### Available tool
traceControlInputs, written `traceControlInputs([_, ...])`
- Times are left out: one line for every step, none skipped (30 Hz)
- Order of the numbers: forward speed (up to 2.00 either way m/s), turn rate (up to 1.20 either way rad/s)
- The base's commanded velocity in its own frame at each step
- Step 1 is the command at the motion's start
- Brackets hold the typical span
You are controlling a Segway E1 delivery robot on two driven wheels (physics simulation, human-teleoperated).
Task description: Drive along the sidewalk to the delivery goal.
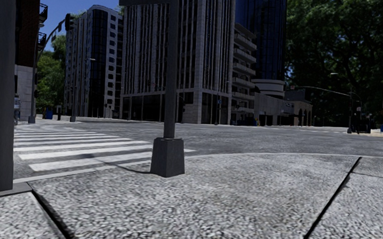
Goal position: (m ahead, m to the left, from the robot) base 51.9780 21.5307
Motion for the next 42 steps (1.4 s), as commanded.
traceControlInputs([1.43,0.64])
traceControlInputs([1.43,0.59])
traceControlInputs([1.43,0.56])
traceControlInputs([1.43,0.56])
traceControlInputs([1.43,0.56])
traceControlInputs([1.43,0.56])
traceControlInputs([1.43,0.56])
traceControlInputs([1.43,0.56])
traceControlInputs([1.43,0.56])
traceControlInputs([1.43,0.56])
traceControlInputs([1.43,0.56])
traceControlInputs([1.43,0.56])
traceControlInputs([1.43,0.56])
traceControlInputs([1.43,0.56])
traceControlInputs([1.43,0.56])
traceControlInputs([1.43,0.56])
traceControlInputs([1.43,0.56])
traceControlInputs([1.43,0.56])
traceControlInputs([1.43,0.56])
traceControlInputs([1.43,0.56])
traceControlInputs([1.43,0.56])
traceControlInputs([1.43,0.56])
traceControlInputs([1.43,0.56])
traceControlInputs([1.43,0.56])
traceControlInputs([1.45,0.56])
traceControlInputs([1.46,0.56])
traceControlInputs([1.46,0.56])
traceControlInputs([1.47,0.56])
traceControlInputs([1.47,0.56])
traceControlInputs([1.47,0.56])
traceControlInputs([1.47,0.56])
traceControlInputs([1.47,0.56])
traceControlInputs([1.48,0.56])
traceControlInputs([1.48,0.56])
traceControlInputs([1.48,0.55])
traceControlInputs([1.48,0.53])
traceControlInputs([1.48,0.47])
traceControlInputs([1.48,0.36])
traceControlInputs([1.48,0.36])
traceControlInputs([2.0,0.0])
traceControlInputs([2.0,0.0])
traceControlInputs([2.0,0.0])
